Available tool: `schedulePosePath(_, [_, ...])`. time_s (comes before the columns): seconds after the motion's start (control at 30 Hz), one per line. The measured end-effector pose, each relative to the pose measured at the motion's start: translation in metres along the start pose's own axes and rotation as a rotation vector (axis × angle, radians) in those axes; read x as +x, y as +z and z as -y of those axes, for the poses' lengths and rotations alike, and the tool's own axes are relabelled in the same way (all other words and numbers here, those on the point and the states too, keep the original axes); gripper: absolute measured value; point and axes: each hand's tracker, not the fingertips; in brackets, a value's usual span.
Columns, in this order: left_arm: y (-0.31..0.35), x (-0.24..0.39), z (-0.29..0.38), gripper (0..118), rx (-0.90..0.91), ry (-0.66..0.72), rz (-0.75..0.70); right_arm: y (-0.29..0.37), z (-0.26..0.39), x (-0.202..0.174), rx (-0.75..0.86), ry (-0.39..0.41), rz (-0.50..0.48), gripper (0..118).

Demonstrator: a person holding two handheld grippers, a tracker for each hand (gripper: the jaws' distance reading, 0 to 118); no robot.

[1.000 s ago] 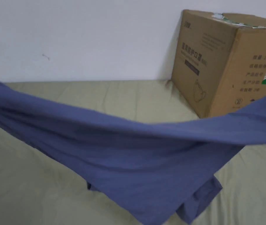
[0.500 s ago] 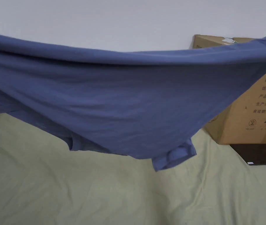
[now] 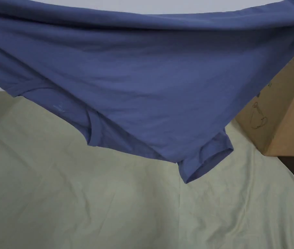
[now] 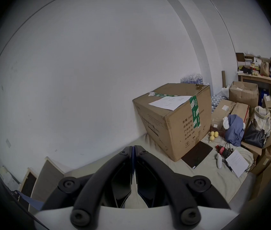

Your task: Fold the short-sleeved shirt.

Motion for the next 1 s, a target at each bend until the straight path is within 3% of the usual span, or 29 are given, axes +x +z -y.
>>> schedulePosePath(0.07, [-0.033,0.010,-0.004,2,-0.010,-0.043,-0.035,-0.005,0.001,0.001,-0.007,-0.004,0.020,2])
schedulePosePath(0.1, [-0.047,0.017,0.000,2,-0.010,-0.062,-0.043,-0.059,-0.007,-0.027,0.038,0.013,0.051,2])
schedulePosePath(0.17, [-0.071,0.031,0.008,2,-0.015,-0.077,-0.047,-0.098,-0.010,-0.043,0.027,0.022,0.067,2])
schedulePosePath(0.2, [-0.084,0.037,0.013,2,-0.014,-0.074,-0.043,-0.113,-0.009,-0.049,-0.031,0.006,0.074,2])
schedulePosePath(0.5, [-0.192,0.074,0.046,2,-0.046,-0.061,-0.078,-0.225,0.000,-0.095,0.020,0.029,0.110,2])
schedulePosePath(0.53, [-0.201,0.074,0.053,2,-0.060,-0.065,-0.072,-0.234,0.005,-0.097,0.051,0.093,0.141,2])
schedulePosePath(0.6, [-0.226,0.068,0.061,2,-0.082,-0.074,-0.070,-0.251,0.020,-0.099,0.003,0.129,0.136,2])
schedulePosePath(0.73, [-0.241,0.044,0.111,2,-0.178,-0.080,-0.095,-0.294,0.047,-0.071,-0.049,0.030,0.177,2])
schedulePosePath(0.87, [-0.248,0.008,0.161,2,-0.291,-0.063,-0.103,-0.307,0.113,-0.033,-0.190,0.083,0.217,2])
schedulePosePath(1.0, [-0.234,-0.036,0.222,2,-0.414,-0.085,-0.125,-0.296,0.188,0.016,-0.350,0.039,0.240,2])
